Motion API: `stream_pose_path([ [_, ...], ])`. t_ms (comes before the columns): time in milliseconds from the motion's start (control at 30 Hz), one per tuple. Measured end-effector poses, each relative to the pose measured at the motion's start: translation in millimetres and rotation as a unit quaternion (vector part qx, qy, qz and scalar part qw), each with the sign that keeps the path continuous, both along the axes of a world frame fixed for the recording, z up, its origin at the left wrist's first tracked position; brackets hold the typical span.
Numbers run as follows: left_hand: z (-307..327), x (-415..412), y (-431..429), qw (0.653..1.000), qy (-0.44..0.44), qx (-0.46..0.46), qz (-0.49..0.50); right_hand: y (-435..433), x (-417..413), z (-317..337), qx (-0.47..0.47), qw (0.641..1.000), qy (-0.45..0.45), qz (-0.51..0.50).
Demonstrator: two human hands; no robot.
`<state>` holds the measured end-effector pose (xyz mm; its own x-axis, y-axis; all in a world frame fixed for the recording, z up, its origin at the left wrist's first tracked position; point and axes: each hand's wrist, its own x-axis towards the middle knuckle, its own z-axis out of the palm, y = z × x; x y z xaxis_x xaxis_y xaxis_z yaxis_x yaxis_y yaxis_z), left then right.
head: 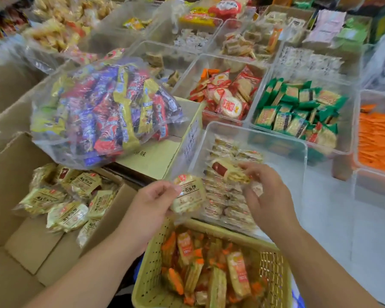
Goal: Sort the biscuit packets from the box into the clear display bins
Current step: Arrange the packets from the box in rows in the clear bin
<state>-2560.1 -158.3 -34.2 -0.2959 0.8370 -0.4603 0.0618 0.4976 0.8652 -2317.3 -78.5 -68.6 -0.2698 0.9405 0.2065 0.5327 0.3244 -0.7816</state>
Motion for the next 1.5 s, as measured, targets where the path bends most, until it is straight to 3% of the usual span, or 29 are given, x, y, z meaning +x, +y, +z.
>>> stream_pose_path([
  [133,-28.5,8.2,21.9,0.999,0.027,0.005,-0.033,75.5,29.5,-25.8,-0.041,0.995,-0.051,-0.076],
  [367,-64.8,4.9,24.2,0.991,0.089,-0.042,-0.090,152.1,45.2,-64.9,-0.059,0.981,-0.169,-0.079],
  [567,-71.0,2.3,23.0,0.989,0.104,-0.048,-0.098,167.9,37.7,-78.7,-0.008,0.940,-0.338,-0.045],
  [767,-74.8,3.9,19.5,0.976,0.176,-0.022,-0.128,168.5,24.1,-85.9,0.003,0.908,-0.417,-0.026],
  [1000,-75.6,4.9,18.3,0.975,0.181,-0.022,-0.128,172.2,3.8,-80.7,-0.006,0.891,-0.454,-0.010],
  [1100,-76.4,5.9,17.6,0.974,0.186,-0.020,-0.129,173.1,7.4,-88.8,-0.050,0.925,-0.373,-0.055],
  [1167,-77.1,5.9,16.8,0.974,0.185,-0.019,-0.126,168.0,13.8,-95.7,-0.105,0.957,-0.242,-0.121],
  [1233,-78.4,5.3,16.2,0.976,0.179,-0.021,-0.123,158.8,18.3,-99.0,-0.153,0.968,-0.090,-0.178],
  [1300,-80.1,4.2,16.8,0.978,0.171,-0.022,-0.117,150.9,18.8,-100.8,-0.207,0.948,0.041,-0.239],
  [1400,-80.2,3.4,18.2,0.981,0.159,-0.022,-0.111,151.8,16.1,-104.5,-0.328,0.868,0.210,-0.309],
  [1500,-79.9,3.4,19.2,0.982,0.152,-0.027,-0.110,160.6,15.5,-105.4,-0.403,0.828,0.229,-0.316],
])
